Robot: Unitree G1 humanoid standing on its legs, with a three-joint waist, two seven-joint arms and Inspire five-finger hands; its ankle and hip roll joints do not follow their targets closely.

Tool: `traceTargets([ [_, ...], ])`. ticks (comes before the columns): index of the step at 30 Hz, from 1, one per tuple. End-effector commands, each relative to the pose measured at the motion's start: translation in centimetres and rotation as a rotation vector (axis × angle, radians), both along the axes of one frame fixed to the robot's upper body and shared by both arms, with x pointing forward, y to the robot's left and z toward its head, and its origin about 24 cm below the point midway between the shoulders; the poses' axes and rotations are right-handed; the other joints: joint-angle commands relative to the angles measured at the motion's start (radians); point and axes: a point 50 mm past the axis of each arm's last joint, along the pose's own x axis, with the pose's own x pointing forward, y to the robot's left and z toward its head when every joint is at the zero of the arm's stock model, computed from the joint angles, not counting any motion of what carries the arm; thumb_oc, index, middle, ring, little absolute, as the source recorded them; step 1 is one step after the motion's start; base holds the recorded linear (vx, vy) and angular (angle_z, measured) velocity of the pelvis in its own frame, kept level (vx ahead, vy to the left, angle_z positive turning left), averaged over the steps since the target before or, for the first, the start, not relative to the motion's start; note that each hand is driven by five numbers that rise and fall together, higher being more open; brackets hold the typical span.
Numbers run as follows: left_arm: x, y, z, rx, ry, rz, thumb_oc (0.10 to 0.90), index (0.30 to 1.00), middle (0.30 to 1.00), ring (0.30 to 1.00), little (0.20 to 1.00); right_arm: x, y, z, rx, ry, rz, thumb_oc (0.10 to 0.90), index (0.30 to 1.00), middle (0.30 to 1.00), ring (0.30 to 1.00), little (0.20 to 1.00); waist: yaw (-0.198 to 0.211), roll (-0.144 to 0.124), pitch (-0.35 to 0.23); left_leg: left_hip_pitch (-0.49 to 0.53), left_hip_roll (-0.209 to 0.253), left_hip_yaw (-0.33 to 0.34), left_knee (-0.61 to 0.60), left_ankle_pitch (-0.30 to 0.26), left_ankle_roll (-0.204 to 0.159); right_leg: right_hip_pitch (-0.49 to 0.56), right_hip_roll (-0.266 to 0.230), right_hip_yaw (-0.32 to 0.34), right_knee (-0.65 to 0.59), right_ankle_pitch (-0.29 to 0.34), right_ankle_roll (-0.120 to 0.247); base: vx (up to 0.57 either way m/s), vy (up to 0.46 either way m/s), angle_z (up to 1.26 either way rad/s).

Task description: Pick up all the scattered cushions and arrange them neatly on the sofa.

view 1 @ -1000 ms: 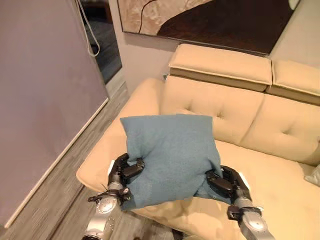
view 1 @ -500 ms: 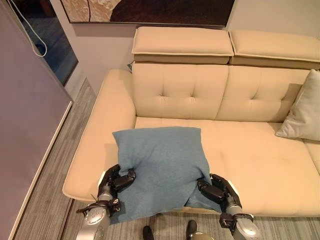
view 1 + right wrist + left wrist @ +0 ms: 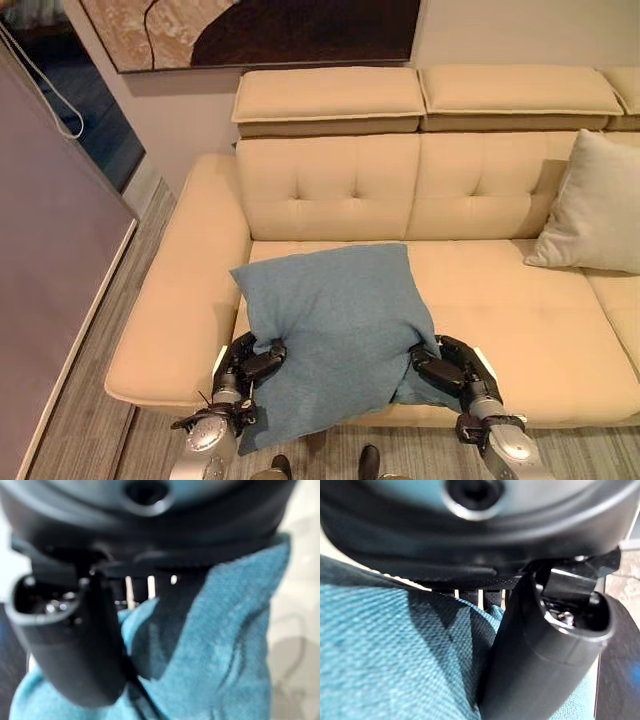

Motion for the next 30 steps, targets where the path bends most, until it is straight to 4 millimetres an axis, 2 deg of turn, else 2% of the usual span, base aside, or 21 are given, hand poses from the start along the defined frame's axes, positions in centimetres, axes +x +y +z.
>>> traceTargets([
  [1,2.8,-2.5,4.4,-0.027,-0.254,-0.171,0.400,0.300,0.300,0.300,0.300,4.8,3.7,8.2,0.123,-0.479,0.107,0.400,0.300,0.300,0.300,0.300,0.010,-0.040,-0.063,-0.095,-0.055,0.011,0.071,-0.082,0.009,0.046,0.024,0.044,0.040,-0.098,0.080,0.09,-0.004,-0.01],
  [3,2.7,-2.2,4.6,-0.023,-0.262,-0.165,0.400,0.300,0.300,0.300,0.300,4.9,3.8,8.3,0.125,-0.483,0.108,0.400,0.300,0.300,0.300,0.300,0.029,-0.036,-0.054,-0.117,-0.066,-0.005,0.056,-0.059,0.004,0.050,0.044,0.067,0.047,-0.111,0.075,0.11,0.012,-0.21],
  [5,2.2,-1.7,4.3,-0.013,-0.245,-0.151,0.400,0.300,0.300,0.300,0.300,4.9,4.1,8.1,0.124,-0.480,0.117,0.400,0.300,0.300,0.300,0.300,0.043,-0.039,-0.071,-0.074,-0.074,-0.023,0.007,-0.062,0.016,0.075,0.056,0.084,0.047,-0.132,0.074,0.26,0.062,-0.75],
  [9,2.0,-0.6,4.2,0.021,-0.238,-0.137,0.400,0.300,0.300,0.300,0.300,5.1,5.1,8.1,0.146,-0.483,0.146,0.400,0.300,0.300,0.300,0.300,0.063,-0.050,-0.090,-0.023,-0.072,-0.002,-0.031,-0.073,0.034,0.070,0.043,0.094,0.108,-0.150,0.090,0.17,0.084,-0.34],
  [11,1.8,0.0,4.4,0.039,-0.244,-0.126,0.400,0.300,0.300,0.300,0.300,5.3,5.7,8.2,0.157,-0.489,0.162,0.400,0.300,0.300,0.300,0.300,0.079,-0.053,-0.092,0.010,-0.068,0.016,-0.045,-0.089,0.051,0.040,0.023,0.073,0.194,-0.155,0.113,0.12,0.085,-0.50],
  [14,1.8,0.6,4.6,0.052,-0.249,-0.108,0.400,0.300,0.300,0.300,0.300,5.5,6.2,8.3,0.148,-0.491,0.186,0.400,0.300,0.300,0.300,0.300,0.071,-0.040,-0.067,0.035,-0.061,0.016,-0.041,-0.100,0.077,-0.066,-0.002,0.071,0.393,-0.110,0.169,0.05,0.079,-0.41],
  [16,2.0,0.7,4.7,0.051,-0.257,-0.104,0.400,0.300,0.300,0.300,0.300,5.5,6.2,8.4,0.139,-0.498,0.190,0.400,0.300,0.300,0.300,0.300,0.063,-0.031,-0.060,0.051,-0.065,0.001,-0.051,-0.105,0.086,-0.096,-0.017,0.083,0.428,-0.107,0.174,0.04,0.042,0.06],
  [17,2.0,0.7,4.8,0.051,-0.260,-0.101,0.400,0.300,0.300,0.300,0.300,5.5,6.2,8.5,0.131,-0.504,0.187,0.400,0.300,0.300,0.300,0.300,0.063,-0.026,-0.063,0.059,-0.065,-0.004,-0.060,-0.109,0.088,-0.100,-0.037,0.081,0.408,-0.110,0.168,0.03,-0.005,0.25],
  [19,2.0,0.7,4.8,0.051,-0.260,-0.101,0.400,0.300,0.300,0.300,0.300,5.5,6.2,8.5,0.131,-0.504,0.187,0.400,0.300,0.300,0.300,0.300,0.062,-0.025,-0.061,0.062,-0.066,-0.005,-0.061,-0.109,0.088,-0.097,-0.037,0.079,0.408,-0.111,0.168,0.06,-0.033,0.33],
  [20,2.6,0.3,5.3,0.042,-0.286,-0.104,0.400,0.300,0.300,0.300,0.300,5.6,6.0,9.1,0.110,-0.529,0.178,0.400,0.300,0.300,0.300,0.300,0.057,-0.009,-0.063,0.079,-0.062,-0.021,-0.084,-0.117,0.081,-0.109,-0.096,0.070,0.304,-0.099,0.155,0.09,-0.061,0.15],
  [21,2.6,0.3,5.3,0.042,-0.287,-0.104,0.400,0.300,0.300,0.300,0.300,5.6,6.0,9.1,0.110,-0.529,0.178,0.400,0.300,0.300,0.300,0.300,0.057,-0.009,-0.063,0.080,-0.062,-0.022,-0.084,-0.117,0.081,-0.108,-0.096,0.070,0.304,-0.099,0.155,0.15,-0.103,0.15],
  [22,2.8,0.0,5.6,0.045,-0.304,-0.118,0.400,0.300,0.300,0.300,0.300,5.7,5.8,9.2,0.085,-0.535,0.173,0.400,0.300,0.300,0.300,0.300,0.051,-0.020,-0.071,0.083,-0.078,-0.027,-0.080,-0.124,0.076,-0.069,-0.106,0.085,0.213,-0.089,0.161,0.13,-0.103,0.13],
  [25,3.0,-0.5,6.2,0.043,-0.335,-0.117,0.400,0.300,0.300,0.300,0.300,5.9,5.9,9.6,0.045,-0.550,0.167,0.400,0.300,0.300,0.300,0.300,0.055,-0.024,-0.093,0.093,-0.078,-0.024,-0.103,-0.116,0.064,-0.031,-0.093,0.064,0.132,-0.067,0.162,0.11,-0.105,0.24],
  [26,3.1,-0.7,6.4,0.040,-0.345,-0.119,0.400,0.300,0.300,0.300,0.300,5.9,6.0,9.5,0.031,-0.544,0.170,0.400,0.300,0.300,0.300,0.300,0.050,-0.020,-0.107,0.103,-0.072,-0.029,-0.130,-0.105,0.057,-0.016,-0.075,0.070,0.093,-0.061,0.157,0.10,-0.103,0.14],
  [30,3.5,-1.1,7.1,0.044,-0.374,-0.120,0.400,0.300,0.300,0.300,0.300,5.9,6.0,9.5,-0.010,-0.540,0.170,0.400,0.300,0.300,0.300,0.300,0.041,-0.009,-0.115,0.128,-0.062,-0.037,-0.194,-0.076,0.043,0.018,-0.057,0.056,0.029,-0.050,0.153,0.06,-0.081,0.08],
])
